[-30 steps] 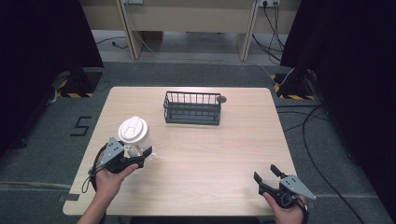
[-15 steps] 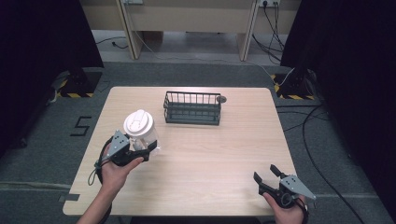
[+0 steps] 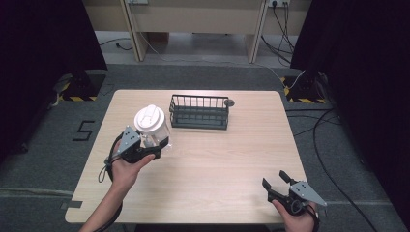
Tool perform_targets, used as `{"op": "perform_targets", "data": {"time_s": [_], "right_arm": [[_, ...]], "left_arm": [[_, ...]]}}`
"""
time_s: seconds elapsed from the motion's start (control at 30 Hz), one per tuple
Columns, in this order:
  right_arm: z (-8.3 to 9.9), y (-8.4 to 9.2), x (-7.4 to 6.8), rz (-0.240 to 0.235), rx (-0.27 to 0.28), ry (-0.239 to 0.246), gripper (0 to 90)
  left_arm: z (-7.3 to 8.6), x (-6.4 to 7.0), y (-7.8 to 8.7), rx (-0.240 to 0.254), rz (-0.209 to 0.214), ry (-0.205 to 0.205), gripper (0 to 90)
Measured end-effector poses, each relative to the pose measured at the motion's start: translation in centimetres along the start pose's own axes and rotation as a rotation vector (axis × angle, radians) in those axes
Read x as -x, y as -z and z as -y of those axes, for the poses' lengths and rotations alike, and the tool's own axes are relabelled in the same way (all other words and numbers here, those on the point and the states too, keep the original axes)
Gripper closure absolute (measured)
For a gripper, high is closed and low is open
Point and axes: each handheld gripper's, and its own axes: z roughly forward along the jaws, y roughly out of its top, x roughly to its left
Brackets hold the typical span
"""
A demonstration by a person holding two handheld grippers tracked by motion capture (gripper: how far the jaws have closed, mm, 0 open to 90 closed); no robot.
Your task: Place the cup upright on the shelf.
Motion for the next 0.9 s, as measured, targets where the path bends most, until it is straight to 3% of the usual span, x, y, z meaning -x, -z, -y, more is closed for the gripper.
{"op": "perform_targets", "data": {"time_s": [0.9], "right_arm": [[0.0, 0.0, 0.0, -0.004, 0.001, 0.004, 25.6]], "left_arm": [[-1.5, 0.3, -3.6, 0.006, 0.014, -0.007, 17.9]]}}
